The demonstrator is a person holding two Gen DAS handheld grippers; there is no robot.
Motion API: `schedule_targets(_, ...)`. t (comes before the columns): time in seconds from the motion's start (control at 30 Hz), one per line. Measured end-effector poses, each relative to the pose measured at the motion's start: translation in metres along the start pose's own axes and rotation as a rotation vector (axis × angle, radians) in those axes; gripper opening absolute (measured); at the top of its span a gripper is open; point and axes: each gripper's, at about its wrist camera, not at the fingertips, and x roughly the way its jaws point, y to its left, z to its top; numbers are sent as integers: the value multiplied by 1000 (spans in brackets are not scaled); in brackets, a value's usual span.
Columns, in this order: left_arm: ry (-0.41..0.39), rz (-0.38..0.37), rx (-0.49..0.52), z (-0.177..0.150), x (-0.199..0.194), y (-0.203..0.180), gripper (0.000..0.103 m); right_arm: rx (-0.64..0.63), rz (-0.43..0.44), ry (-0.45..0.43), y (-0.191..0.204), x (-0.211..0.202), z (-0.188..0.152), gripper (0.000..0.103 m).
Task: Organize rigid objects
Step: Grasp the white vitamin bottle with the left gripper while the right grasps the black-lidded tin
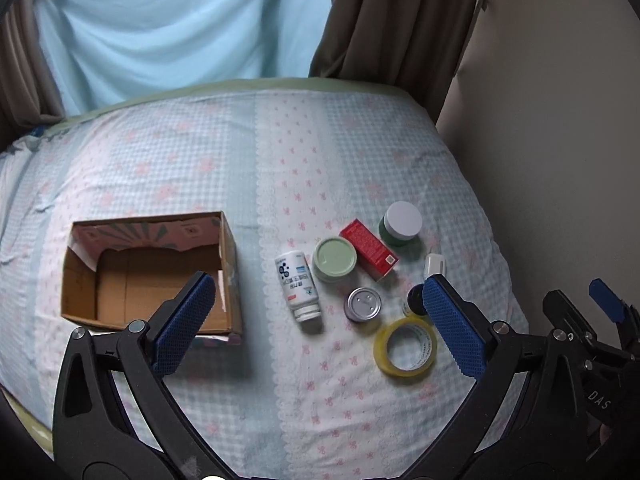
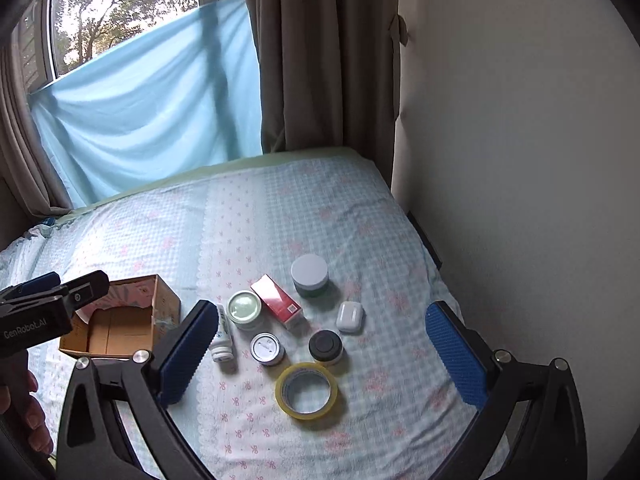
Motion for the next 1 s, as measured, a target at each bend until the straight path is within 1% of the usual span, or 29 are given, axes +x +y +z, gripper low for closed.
schedule_targets(0.13,120,23,-14,-2,65,-7,102,33,7,81,-13,49,-15,103)
schedule_targets(0.23,207,35,-44,0,107,1,101,49,4,141,-16,80,-24,103)
schedule_targets(0.33,289,51,-69,-2,147,9,101,51,-8,194,-13,105,-31,103)
schedule_targets(0.43,373,72,-100,-11,185,13,100,47,-9,219,-7,130,-38,103)
schedule_targets(0.5,415,86,-108,-16,207,17,99,42,-17,250,-2,148,-45,103)
schedule_targets(0.6,461,113,-104,-23,232,22,98,40,-33,296,4,174,-56,103)
schedule_targets(0.67,480,133,-97,-25,245,24,98,15,-68,331,9,190,-63,103)
schedule_targets(0.7,489,142,-96,-27,251,26,98,11,-71,348,10,198,-67,101)
schedule_targets(0.77,512,146,-106,-31,263,29,98,12,-67,390,11,214,-73,94)
schedule_targets(0.87,537,146,-120,-36,279,34,98,17,-77,431,10,233,-81,88)
schedule_targets(0.93,545,135,-123,-36,288,34,93,21,-78,451,10,245,-82,86)
schedule_targets(1.0,551,127,-115,-36,297,35,85,12,-85,458,12,254,-82,85)
